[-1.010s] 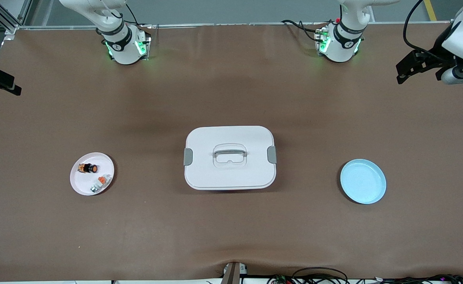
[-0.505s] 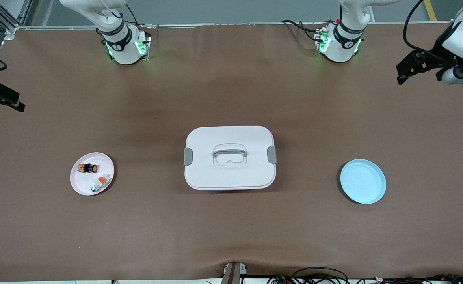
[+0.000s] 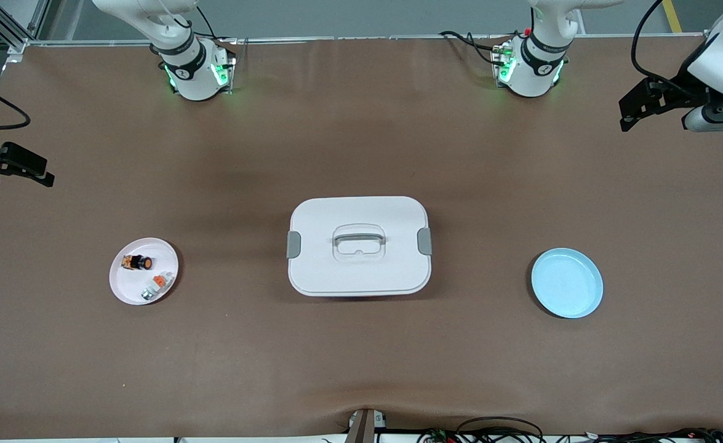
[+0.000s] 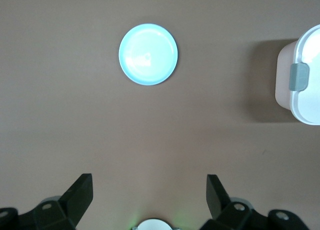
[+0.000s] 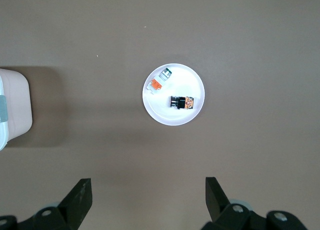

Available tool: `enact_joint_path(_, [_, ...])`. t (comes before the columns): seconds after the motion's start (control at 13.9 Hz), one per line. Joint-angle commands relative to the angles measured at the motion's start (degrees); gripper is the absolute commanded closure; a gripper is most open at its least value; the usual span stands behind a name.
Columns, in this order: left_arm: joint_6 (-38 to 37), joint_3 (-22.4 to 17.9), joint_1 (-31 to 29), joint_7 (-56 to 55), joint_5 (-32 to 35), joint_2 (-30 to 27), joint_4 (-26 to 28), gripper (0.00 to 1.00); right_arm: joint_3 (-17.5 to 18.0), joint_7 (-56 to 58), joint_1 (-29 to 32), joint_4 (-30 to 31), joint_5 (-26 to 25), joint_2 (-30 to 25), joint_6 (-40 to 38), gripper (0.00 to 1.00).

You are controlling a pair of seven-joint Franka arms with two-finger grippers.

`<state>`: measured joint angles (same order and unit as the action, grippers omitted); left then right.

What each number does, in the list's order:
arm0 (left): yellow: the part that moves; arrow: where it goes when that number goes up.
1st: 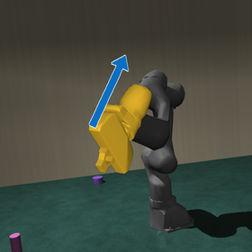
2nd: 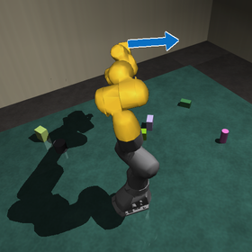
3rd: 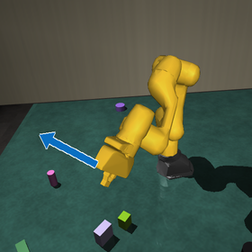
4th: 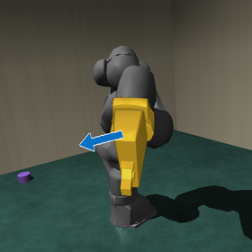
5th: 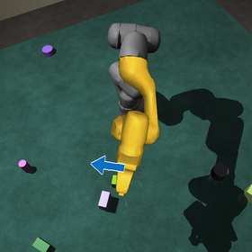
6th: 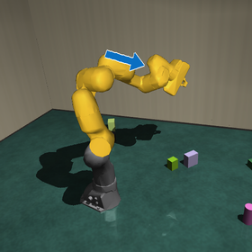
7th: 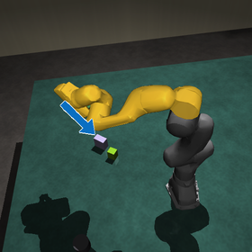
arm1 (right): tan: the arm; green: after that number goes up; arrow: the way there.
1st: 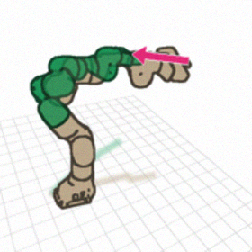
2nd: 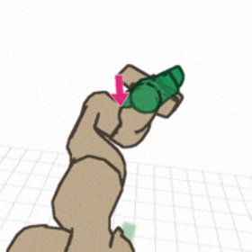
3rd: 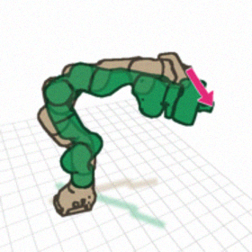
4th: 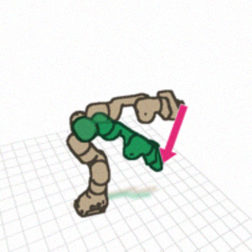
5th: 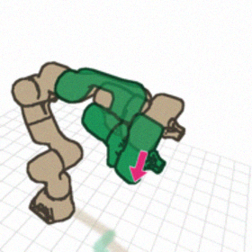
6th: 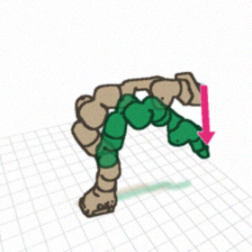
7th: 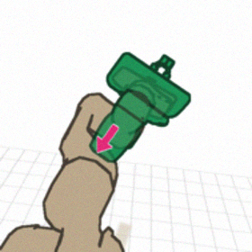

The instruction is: Transfer orange switch to right arm and place

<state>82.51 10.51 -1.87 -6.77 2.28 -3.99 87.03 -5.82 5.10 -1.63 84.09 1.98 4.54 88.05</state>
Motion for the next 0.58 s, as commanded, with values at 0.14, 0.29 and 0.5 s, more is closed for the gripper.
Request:
enact_joint_path(0.14, [2.4, 0.2, -2.3, 1.8, -1.2, -0.6, 1.0, 0.0, -0.2, 0.4, -0.4, 1.0, -1.5, -4.0, -0.9, 0.0])
enact_joint_path(0.29, [4.3, 0.5, -2.3, 1.8, -1.1, -1.9, 3.6, 0.0, -0.4, 0.5, 0.0, 1.2, -1.5, -4.1, -1.1, 0.0])
enact_joint_path(0.5, [6.6, 0.5, -2.2, 1.8, -1.1, -3.7, 6.2, 0.0, -0.6, 1.3, 0.0, 1.3, -1.6, -4.1, -1.0, 0.0])
